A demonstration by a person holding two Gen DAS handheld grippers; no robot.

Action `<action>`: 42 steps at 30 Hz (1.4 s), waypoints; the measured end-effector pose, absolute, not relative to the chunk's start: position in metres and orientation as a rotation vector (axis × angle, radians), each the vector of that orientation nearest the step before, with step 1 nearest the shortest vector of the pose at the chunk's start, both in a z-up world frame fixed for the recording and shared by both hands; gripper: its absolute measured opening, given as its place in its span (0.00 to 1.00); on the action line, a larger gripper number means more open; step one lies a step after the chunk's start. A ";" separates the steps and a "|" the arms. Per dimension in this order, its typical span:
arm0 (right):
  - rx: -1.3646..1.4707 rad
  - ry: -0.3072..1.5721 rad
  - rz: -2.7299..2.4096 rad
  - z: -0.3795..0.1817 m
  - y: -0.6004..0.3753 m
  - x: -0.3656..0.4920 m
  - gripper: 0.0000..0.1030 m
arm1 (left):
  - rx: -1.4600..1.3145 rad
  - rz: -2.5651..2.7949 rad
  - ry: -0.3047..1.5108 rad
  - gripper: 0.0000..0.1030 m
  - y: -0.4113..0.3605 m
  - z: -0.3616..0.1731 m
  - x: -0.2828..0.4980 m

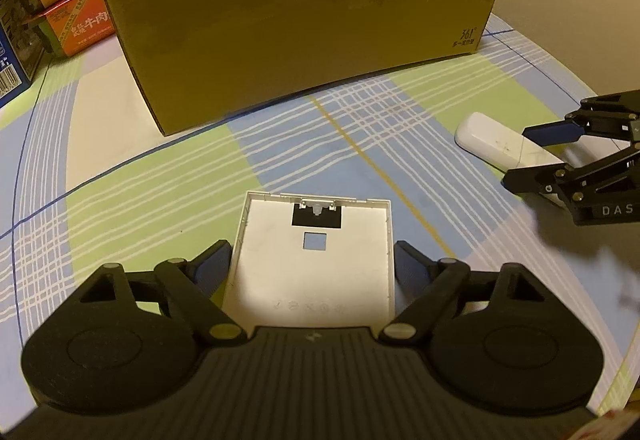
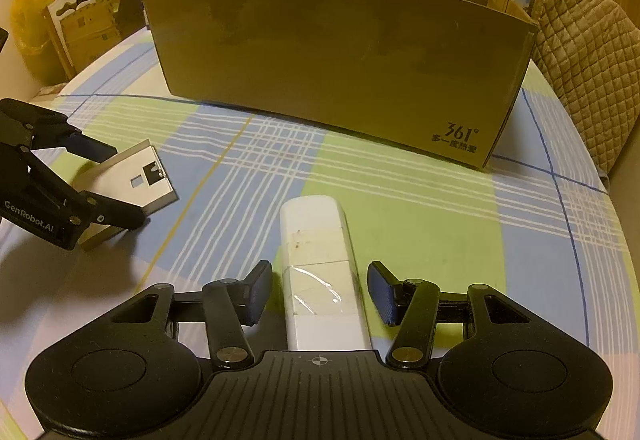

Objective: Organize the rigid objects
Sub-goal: 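Carry the switch plate and USB stick with both tools over the cardboard box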

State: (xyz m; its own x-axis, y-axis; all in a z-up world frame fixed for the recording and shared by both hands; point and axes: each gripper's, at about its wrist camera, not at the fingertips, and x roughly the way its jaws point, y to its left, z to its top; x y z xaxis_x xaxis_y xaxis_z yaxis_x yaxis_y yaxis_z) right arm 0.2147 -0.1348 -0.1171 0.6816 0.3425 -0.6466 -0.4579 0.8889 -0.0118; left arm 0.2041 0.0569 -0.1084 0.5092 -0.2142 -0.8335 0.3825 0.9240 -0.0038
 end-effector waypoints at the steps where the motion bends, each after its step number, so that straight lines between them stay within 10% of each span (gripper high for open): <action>1: -0.176 0.686 0.445 -0.117 -0.135 0.215 0.46 | 0.192 -0.363 0.975 0.82 0.057 -0.108 0.204; 42: -0.076 0.654 0.422 -0.053 -0.155 0.165 0.36 | 0.024 -0.127 0.985 0.81 0.050 -0.016 0.164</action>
